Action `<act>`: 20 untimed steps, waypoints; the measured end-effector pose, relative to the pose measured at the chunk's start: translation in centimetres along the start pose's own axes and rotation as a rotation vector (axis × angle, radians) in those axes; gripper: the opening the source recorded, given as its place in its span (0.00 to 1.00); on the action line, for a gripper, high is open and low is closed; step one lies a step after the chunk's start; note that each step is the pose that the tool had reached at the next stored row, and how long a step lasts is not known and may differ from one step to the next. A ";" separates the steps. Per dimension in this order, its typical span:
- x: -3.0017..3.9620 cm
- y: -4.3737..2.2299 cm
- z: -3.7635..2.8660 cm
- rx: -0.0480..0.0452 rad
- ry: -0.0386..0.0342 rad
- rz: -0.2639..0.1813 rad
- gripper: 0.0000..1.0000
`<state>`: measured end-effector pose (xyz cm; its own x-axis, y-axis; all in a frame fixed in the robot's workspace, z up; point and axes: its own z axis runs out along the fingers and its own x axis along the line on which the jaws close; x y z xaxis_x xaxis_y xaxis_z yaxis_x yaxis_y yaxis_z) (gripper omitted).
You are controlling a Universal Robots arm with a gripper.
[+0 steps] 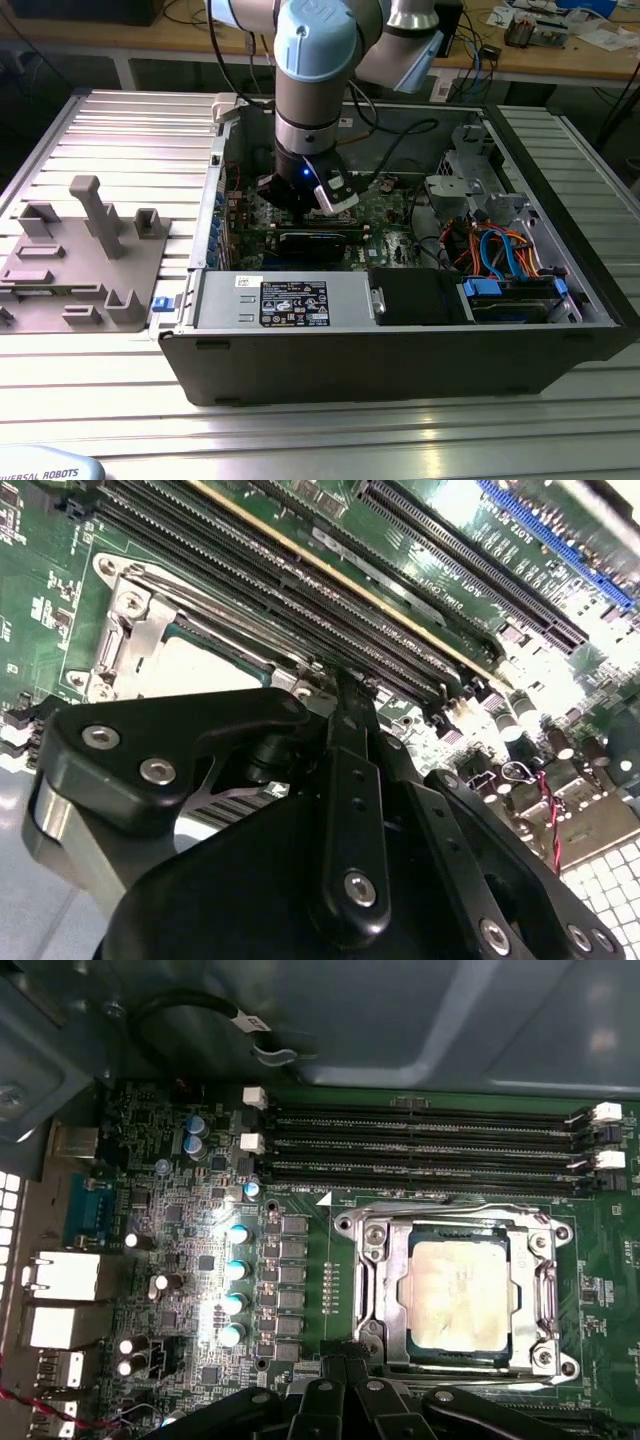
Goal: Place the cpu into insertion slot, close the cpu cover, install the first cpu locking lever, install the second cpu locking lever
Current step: 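Install the second cpu locking lever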
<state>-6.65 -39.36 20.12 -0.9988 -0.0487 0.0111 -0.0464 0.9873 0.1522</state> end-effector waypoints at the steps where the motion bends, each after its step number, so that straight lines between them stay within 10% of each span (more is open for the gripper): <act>1: 0.04 0.00 0.00 0.0007 -0.0001 -0.001 0.11; 4: 0.09 0.08 -0.52 0.0082 -0.0009 -0.002 0.11; 9: -0.57 0.32 -1.28 0.0629 0.0046 0.000 0.11; 20: -3.59 1.82 -1.07 0.0877 0.0407 0.005 0.11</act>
<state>-3.13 -37.55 21.42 -0.9975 -0.0483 0.0521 -0.0449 0.9969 0.0649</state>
